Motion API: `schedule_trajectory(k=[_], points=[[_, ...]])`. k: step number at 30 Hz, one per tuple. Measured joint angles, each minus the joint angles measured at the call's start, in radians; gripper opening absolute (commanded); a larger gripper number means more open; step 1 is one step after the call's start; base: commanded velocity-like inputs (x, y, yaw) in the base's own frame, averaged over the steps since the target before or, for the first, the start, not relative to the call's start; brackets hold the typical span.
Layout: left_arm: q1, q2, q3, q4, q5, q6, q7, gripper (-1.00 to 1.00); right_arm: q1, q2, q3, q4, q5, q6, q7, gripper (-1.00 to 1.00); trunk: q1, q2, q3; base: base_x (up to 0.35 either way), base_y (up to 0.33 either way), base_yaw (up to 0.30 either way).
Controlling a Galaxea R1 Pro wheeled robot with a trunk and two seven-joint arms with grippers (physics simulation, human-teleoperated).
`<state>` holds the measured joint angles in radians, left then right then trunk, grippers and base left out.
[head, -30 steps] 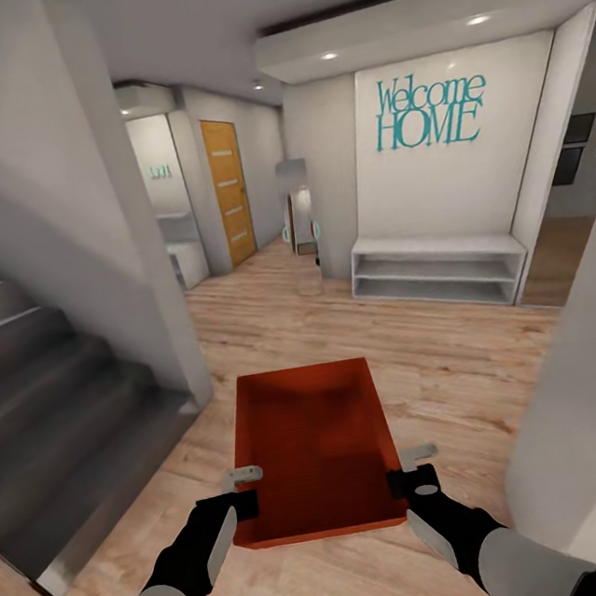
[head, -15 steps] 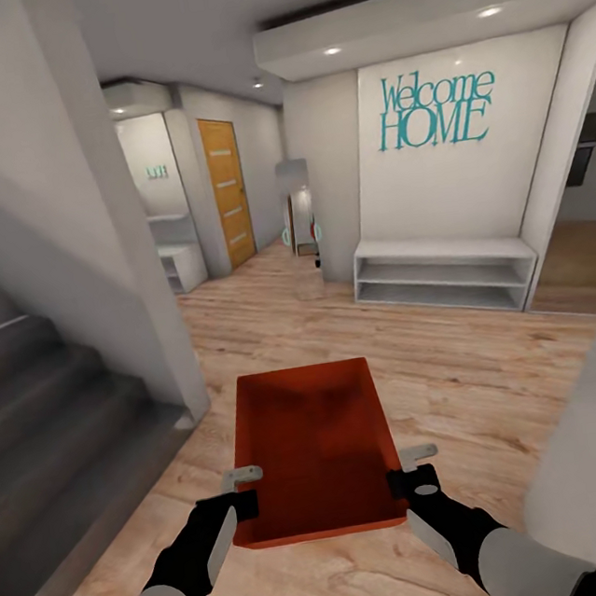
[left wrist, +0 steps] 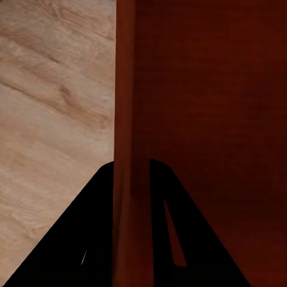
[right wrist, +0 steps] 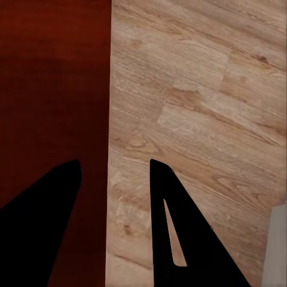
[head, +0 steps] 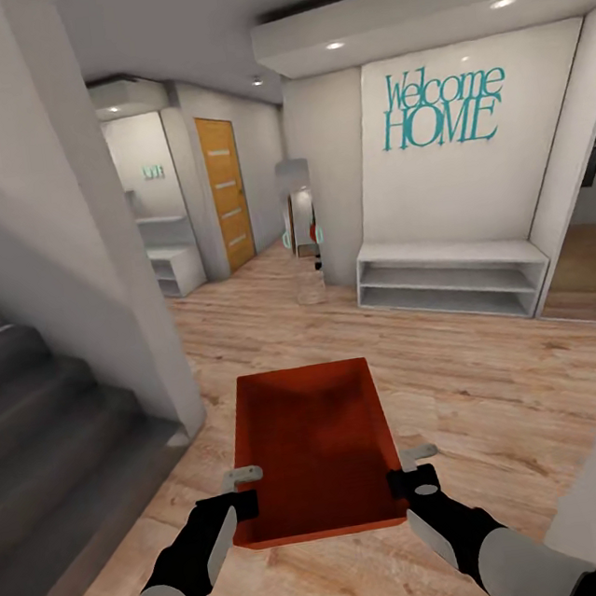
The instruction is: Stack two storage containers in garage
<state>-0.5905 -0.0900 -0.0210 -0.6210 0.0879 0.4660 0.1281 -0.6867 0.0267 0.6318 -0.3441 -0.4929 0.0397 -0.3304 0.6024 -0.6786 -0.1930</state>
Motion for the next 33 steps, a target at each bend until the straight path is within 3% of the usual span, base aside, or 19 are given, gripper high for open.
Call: schedule_trajectory(k=[33], points=[[0.000,0.000,-0.001,0.001,0.001,0.000,0.001,-1.00,0.000,0.000,0.000,0.000,0.000,0.000,0.001,-1.00,0.000,0.000,0.000,0.323,0.000,0.000]])
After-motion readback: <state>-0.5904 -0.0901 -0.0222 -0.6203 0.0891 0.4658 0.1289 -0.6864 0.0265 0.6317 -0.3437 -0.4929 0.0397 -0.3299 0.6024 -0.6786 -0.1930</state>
